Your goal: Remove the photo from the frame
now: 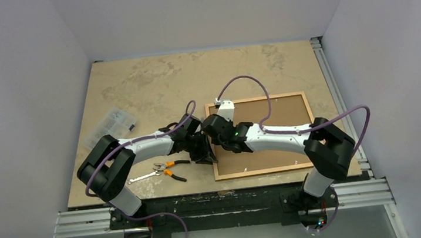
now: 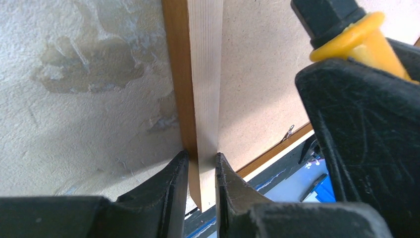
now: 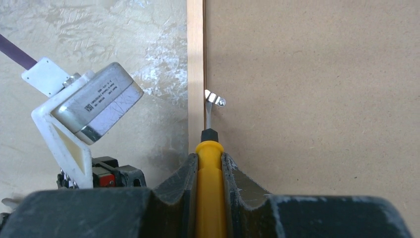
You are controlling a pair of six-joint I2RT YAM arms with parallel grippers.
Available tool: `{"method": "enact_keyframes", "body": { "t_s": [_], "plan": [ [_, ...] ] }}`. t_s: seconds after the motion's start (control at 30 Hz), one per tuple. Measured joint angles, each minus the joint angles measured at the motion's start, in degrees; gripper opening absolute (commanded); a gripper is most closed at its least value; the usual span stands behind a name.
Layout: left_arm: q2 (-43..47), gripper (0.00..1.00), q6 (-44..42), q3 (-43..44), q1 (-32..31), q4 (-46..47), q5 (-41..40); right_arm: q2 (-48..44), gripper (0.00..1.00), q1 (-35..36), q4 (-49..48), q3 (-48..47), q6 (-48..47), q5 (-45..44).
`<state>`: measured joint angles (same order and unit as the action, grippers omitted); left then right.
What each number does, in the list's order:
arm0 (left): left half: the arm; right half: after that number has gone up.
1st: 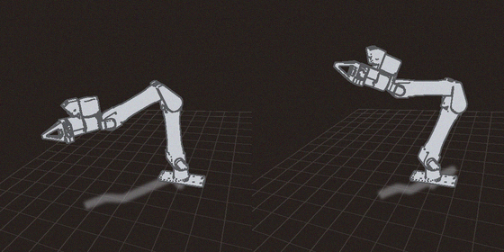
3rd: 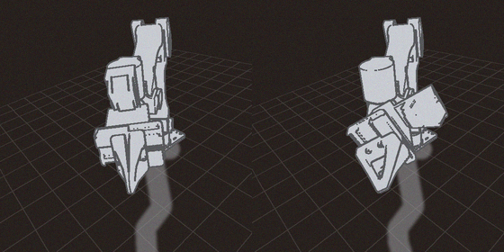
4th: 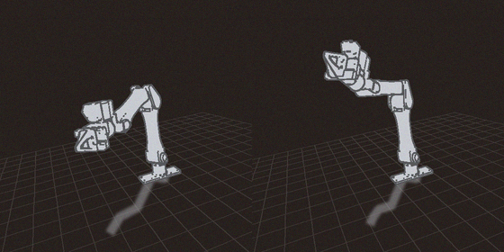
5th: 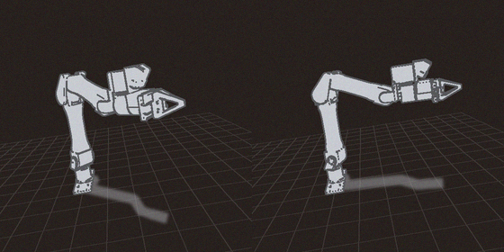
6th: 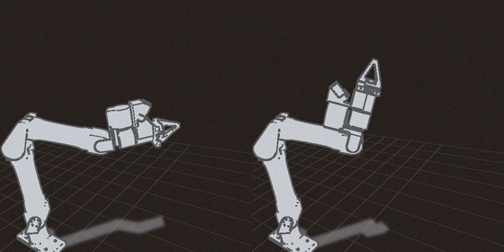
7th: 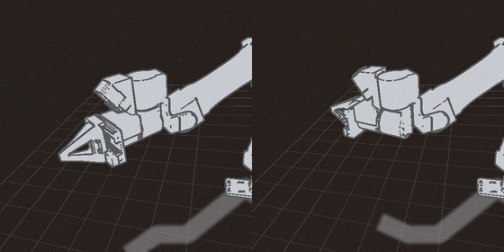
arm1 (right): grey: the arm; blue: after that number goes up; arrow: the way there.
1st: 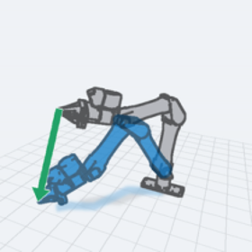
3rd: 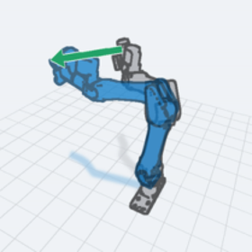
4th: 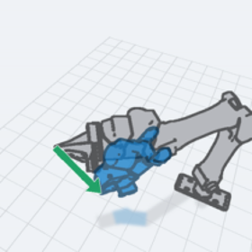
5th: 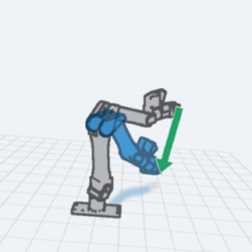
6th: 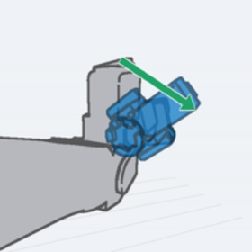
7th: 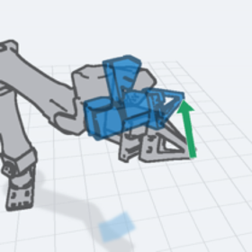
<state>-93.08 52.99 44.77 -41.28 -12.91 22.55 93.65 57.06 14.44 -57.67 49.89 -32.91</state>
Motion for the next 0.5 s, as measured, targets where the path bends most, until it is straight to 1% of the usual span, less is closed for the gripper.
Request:
{"method": "enact_keyframes", "body": {
  "t_s": [0.17, 0.33, 0.43, 0.5],
  "plan": [
    [0.0, 0.0, 0.0, 0.0, 0.0, 0.0, 0.0, 1.5, 0.0, 0.2, -0.1, -1.3, -0.2, -3.1],
    [0.0, 0.0, 0.0, 0.0, 0.0, 0.0, 0.0, 3.8, 0.0, -0.3, -1.4, -1.2, -4.0, -11.2],
    [0.0, 0.0, 0.0, 0.0, 0.0, 0.0, 0.0, 3.8, 0.0, -0.4, -1.7, -1.2, -6.0, -12.6],
    [0.0, 0.0, 0.0, 0.0, 0.0, 0.0, 0.0, 2.5, 0.0, -0.4, -2.4, -0.8, -7.2, -12.0]
  ]
}}
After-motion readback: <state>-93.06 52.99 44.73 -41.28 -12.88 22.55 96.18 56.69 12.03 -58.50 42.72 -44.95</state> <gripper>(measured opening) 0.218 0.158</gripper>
